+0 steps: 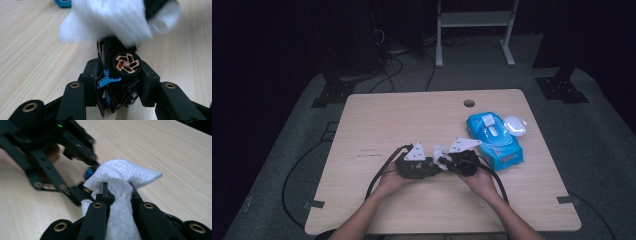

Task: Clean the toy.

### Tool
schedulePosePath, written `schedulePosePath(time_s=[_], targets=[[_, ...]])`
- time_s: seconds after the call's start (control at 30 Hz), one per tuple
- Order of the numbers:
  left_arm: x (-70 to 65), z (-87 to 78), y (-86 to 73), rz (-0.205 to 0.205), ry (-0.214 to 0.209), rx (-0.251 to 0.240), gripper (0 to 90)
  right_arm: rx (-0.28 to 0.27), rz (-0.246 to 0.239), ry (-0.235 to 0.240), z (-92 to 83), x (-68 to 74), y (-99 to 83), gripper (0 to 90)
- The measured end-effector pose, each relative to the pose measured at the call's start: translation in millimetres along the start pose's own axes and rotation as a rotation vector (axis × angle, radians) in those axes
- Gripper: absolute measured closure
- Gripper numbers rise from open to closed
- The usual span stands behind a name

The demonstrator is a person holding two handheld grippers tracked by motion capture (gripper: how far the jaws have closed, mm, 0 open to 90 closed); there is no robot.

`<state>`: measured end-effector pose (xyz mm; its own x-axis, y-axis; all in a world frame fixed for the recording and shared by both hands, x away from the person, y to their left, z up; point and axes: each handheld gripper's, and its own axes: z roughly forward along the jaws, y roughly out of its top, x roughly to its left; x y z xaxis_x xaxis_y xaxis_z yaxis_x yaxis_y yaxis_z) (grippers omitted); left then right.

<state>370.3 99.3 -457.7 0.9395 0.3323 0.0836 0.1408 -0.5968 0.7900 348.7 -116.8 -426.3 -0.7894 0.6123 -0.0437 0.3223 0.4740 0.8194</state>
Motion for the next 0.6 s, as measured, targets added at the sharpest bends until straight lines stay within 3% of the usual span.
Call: schedulePosePath(time_s=[0.03, 0.07, 0.1, 0.13, 0.2, 0.3, 0.4, 0.53, 0.6], targets=[[0.4, -1.1, -0.6, -0.001, 0.001, 0.002, 57.7, 0.007, 0.0, -0.019, -2.2, -3.6, -1.8, 81.4], [1.1, -2.0, -1.0, 0.004, 0.0, 0.006, 57.7, -0.001, 0.034, -0.042, -9.8, -13.8, -7.1, 81.7], [1.4, -2.8, -1.1, 0.003, 0.001, 0.009, 57.7, -0.001, 0.034, -0.042, -9.8, -13.8, -7.1, 81.7], [3.0, -4.0, -1.7, 0.003, 0.001, 0.013, 57.7, -0.005, 0.07, -0.078, -19.2, -23.9, -12.6, 81.7], [3.5, -4.1, -2.7, -0.005, 0.002, 0.008, 57.8, -0.008, 0.086, -0.091, -24.3, -29.3, -16.1, 81.8], [3.6, -3.5, -2.6, -0.005, 0.004, 0.008, 57.7, -0.018, 0.161, -0.106, -33.2, -46.0, -29.3, 81.7], [3.2, -2.1, -0.5, 0.0, 0.005, 0.015, 57.5, -0.022, 0.198, -0.087, -31.0, -50.7, -32.6, 81.7], [2.7, 0.7, 1.2, -0.007, 0.007, 0.004, 56.7, -0.029, 0.208, -0.075, -28.4, -49.0, -30.5, 81.7], [2.7, 2.4, 3.3, -0.015, 0.004, 0.009, 51.7, -0.031, 0.203, -0.068, -27.4, -46.5, -27.5, 81.6]])
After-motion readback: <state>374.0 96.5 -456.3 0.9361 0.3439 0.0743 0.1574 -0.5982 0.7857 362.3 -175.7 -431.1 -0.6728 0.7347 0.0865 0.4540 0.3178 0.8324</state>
